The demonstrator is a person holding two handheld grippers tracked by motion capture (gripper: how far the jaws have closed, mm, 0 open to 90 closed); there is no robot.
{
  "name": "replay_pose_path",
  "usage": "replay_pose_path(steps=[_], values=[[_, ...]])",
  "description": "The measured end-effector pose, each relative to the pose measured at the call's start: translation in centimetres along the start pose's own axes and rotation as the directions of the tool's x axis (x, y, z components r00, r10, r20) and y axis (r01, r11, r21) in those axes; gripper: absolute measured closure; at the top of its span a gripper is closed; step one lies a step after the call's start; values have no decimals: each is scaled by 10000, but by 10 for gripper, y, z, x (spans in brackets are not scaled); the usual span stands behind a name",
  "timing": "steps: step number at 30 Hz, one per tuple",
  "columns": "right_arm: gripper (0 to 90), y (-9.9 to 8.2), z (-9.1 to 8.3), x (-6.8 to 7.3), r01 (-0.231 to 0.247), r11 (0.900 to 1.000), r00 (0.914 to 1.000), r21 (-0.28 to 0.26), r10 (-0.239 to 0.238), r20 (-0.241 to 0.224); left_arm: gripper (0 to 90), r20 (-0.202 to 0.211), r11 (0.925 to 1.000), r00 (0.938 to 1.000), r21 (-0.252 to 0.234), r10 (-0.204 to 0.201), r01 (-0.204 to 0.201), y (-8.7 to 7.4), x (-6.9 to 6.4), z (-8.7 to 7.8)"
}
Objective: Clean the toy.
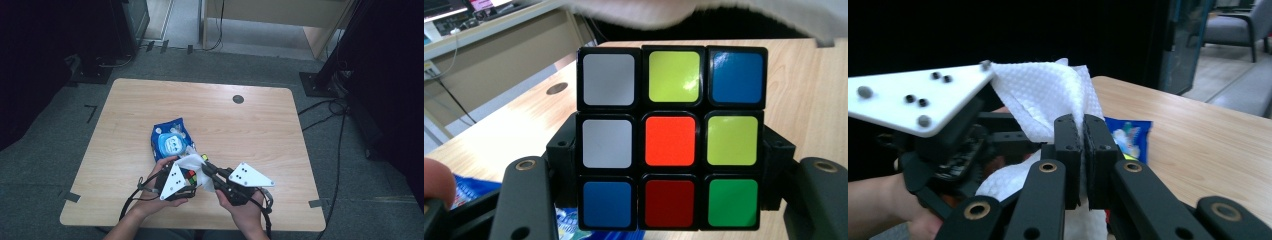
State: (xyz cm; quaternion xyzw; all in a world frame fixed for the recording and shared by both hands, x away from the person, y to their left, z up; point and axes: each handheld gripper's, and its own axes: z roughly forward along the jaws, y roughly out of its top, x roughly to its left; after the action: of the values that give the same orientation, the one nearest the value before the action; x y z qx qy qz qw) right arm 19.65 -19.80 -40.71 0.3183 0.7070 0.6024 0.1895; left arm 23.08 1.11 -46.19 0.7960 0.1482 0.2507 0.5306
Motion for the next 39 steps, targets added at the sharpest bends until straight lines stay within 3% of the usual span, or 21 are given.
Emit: replay_pose_path(steps=[3,11,14,19,22,25,27,29,32,34,36,39], values=[[875,-5,6,1,-26,9998,10000,189,25,79,339,49,10000,10000,6,87,-87,2,-3,0],[874,-15,8,-15,-368,9989,9968,274,347,724,340,-54,9996,9996,-82,272,-272,2,-5,-2],[873,-21,9,-23,-279,9984,9927,498,219,1187,341,-107,9995,9994,-83,314,-315,3,-4,-3],[872,-33,14,-40,-655,9878,9812,1412,380,1893,340,-109,9993,9998,-336,161,-165,5,-1,-6],[872,-33,11,-44,-827,9883,9765,1278,547,2086,340,-162,9996,9997,-209,199,-203,3,1,-6],[871,-21,2,-40,-775,9947,9796,681,633,1906,340,-183,9999,9998,-122,111,-113,0,2,-4],[871,-11,-3,-31,-622,9976,9879,304,572,1441,340,-143,9999,9998,-83,146,-148,0,2,-3],[871,-4,-4,-18,-278,9996,9956,41,274,900,340,-72,9998,9997,-43,213,-214,1,-1,-1],[869,0,1,-1,408,9990,9981,156,-415,457,340,19,9992,9992,-51,402,-402,3,-6,-1],[867,-3,6,3,712,9966,9957,420,-735,568,340,10,9987,9987,-55,503,-503,4,-8,-2],[866,-5,7,0,504,9982,9971,312,-521,562,341,14,9981,9982,-56,606,-605,4,-9,-2],[867,-9,7,-9,385,9977,9942,557,-438,980,341,-6,9976,9976,-107,691,-691,7,-10,-3]])
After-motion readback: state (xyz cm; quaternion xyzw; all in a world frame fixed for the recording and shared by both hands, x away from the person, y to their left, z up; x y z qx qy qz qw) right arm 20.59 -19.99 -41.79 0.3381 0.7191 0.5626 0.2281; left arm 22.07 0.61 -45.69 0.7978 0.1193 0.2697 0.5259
